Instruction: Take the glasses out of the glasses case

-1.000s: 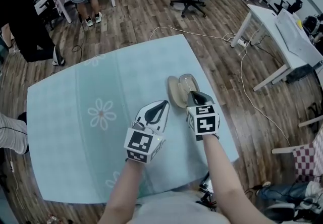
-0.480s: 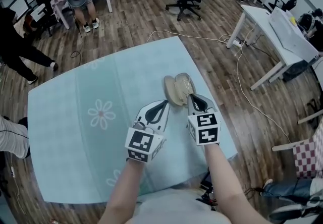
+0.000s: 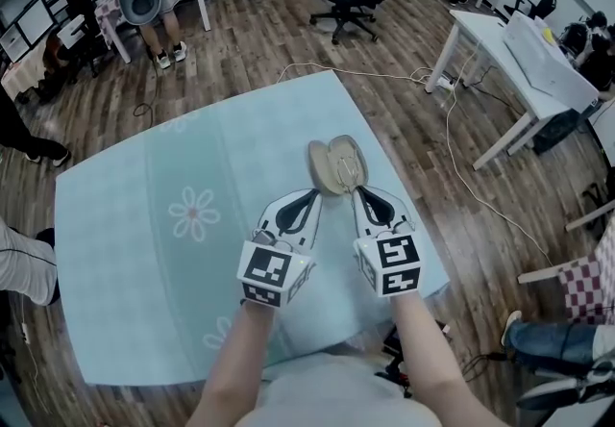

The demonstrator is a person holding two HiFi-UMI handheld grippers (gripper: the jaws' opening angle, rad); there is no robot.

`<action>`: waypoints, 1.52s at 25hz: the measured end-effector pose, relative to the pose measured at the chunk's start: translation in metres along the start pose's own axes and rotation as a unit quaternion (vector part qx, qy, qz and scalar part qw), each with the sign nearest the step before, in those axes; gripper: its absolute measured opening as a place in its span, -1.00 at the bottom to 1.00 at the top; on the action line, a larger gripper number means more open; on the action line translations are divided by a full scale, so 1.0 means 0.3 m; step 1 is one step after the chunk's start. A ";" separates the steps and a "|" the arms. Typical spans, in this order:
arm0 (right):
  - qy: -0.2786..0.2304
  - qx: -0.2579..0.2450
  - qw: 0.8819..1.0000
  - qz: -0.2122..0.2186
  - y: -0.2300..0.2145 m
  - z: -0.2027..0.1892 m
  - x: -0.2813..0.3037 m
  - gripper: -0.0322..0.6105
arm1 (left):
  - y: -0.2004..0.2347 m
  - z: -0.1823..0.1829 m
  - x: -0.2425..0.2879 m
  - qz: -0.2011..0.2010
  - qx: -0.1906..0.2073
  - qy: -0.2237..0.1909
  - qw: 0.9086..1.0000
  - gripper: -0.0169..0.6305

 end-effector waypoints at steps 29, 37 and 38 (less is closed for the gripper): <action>-0.136 -0.047 0.989 -0.017 0.128 0.115 -0.235 -0.87 | -0.102 0.035 -0.111 -0.017 0.003 -0.050 0.999 -0.92; -0.135 -0.038 0.990 -0.013 0.139 0.114 -0.225 -0.87 | -0.096 0.061 -0.110 -0.022 0.010 -0.062 0.998 -0.92; -0.134 -0.038 0.990 -0.013 0.139 0.113 -0.224 -0.87 | -0.096 0.064 -0.109 -0.022 0.010 -0.063 0.998 -0.92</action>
Point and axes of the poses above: the fingertips, and each gripper's own axes: x forward along the fingers, y to its left, z out of its top, the point moved 1 cm from there along -x, backward along the fingers, and after that the axes turned 4 degrees about -x, right-handed, at the moved point
